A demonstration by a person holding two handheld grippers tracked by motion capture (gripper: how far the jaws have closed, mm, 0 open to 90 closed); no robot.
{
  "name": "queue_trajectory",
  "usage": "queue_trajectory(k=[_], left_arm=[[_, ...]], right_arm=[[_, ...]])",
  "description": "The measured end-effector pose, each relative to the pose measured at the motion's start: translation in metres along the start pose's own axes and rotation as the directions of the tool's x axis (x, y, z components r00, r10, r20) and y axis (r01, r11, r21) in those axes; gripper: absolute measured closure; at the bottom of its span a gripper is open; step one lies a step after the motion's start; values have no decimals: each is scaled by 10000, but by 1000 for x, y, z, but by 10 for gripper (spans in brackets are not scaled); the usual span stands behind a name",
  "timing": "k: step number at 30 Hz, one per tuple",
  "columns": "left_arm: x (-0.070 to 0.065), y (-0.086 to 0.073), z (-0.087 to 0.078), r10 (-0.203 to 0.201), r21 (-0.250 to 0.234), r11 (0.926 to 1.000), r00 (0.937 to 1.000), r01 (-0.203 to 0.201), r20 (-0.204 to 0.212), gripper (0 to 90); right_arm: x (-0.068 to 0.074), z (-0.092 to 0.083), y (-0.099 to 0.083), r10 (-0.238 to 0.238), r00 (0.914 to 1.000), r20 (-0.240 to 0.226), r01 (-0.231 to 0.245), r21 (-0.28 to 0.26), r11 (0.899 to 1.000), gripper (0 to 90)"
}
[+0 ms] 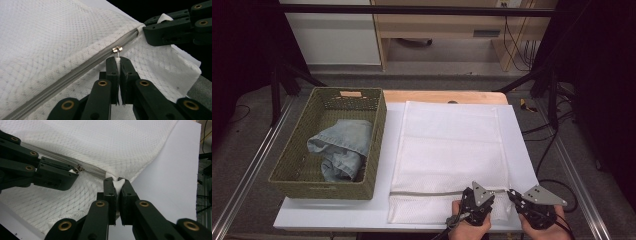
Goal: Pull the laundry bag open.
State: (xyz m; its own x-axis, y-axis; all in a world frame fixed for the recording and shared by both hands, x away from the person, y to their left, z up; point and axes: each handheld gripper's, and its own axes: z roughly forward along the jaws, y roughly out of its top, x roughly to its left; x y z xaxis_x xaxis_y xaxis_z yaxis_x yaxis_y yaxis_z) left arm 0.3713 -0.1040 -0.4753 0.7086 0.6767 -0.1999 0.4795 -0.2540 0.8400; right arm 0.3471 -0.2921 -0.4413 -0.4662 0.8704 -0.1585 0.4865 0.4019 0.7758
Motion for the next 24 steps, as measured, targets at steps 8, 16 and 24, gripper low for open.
queue_trajectory(k=[8, 16, 24], left_arm=[[9, -10, -9, -273, -5, 9996, 9991, 273, -336, 868], [17, -16, -17, -699, -174, 9974, 9969, 693, -369, 868], [23, -18, -18, -987, -187, 9950, 9950, 984, -156, 868]], right_arm=[[-1, 1, -3, 122, 9999, 91, -123, 97, 9999, 859], [1, 3, -4, 239, 9997, -22, -239, -18, 9997, 856], [1, 4, -5, 323, 9995, -27, -322, 76, 9995, 858]])
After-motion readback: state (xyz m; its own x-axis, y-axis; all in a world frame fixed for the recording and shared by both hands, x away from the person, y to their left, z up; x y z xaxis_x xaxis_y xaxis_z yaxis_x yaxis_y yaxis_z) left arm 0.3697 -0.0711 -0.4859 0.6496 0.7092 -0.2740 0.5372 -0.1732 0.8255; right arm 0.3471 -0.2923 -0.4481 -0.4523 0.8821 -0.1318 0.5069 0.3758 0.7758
